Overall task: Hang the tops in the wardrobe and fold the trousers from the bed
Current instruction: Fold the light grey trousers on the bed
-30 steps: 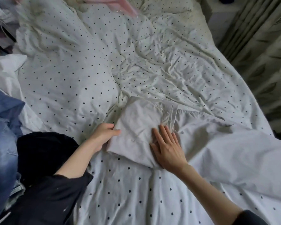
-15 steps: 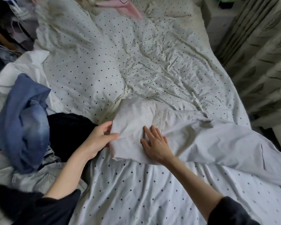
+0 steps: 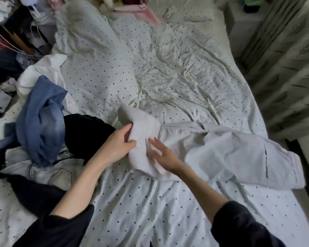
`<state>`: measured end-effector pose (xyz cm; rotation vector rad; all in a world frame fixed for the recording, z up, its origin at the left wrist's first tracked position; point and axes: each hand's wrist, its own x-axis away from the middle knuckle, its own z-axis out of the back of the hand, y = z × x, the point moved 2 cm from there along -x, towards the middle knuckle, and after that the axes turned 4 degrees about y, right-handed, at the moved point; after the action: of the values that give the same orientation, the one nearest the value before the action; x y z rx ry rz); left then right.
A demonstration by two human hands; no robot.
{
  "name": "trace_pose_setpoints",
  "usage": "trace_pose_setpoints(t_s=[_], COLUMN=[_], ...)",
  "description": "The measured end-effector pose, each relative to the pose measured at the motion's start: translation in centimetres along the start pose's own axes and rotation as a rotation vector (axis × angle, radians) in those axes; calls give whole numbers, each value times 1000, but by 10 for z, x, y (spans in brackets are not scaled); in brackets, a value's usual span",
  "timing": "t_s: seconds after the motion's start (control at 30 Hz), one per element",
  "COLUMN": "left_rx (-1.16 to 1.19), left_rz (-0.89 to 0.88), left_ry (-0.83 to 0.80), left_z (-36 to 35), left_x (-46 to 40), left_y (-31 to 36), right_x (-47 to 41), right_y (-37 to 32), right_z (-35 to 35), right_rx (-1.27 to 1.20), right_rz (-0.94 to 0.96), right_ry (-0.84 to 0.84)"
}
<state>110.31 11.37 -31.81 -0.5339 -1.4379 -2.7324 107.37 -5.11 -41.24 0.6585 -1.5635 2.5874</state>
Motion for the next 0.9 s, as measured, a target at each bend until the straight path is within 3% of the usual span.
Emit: trace_pose_setpoints(t_s=[0.17,0.27,0.37,0.47,0.6,0.67,0.73,0.9], left_rx=[-126,-230,-409,-575,-802,-868,-871,-1023], left_rz=[-99,-73,-107,-179,-271,-315,-371,-419], left_ry=[-124,-299,-186,-42,-46,-52,-2,0], left_z=[-122,-187,-203,-191,-178,-183,-190,-205], left_x=[-12,-13,-21,-38,-79,-96,-112,-133], left_y=[41,44,22,-5,-26,-32,-39,-66], right_x=[37,53,59,54,48,40,25,-3], right_y=[69,106,126,138,121,116,120,164], right_z=[74,106,111,109,99,84,70,54], right_rx=[-794,-851,-709,-462,347,614,722,770], right_rz=[-318,-385,-461,-430,-73,152,255,178], right_ry=[240,299,286,381,592,608,520,334])
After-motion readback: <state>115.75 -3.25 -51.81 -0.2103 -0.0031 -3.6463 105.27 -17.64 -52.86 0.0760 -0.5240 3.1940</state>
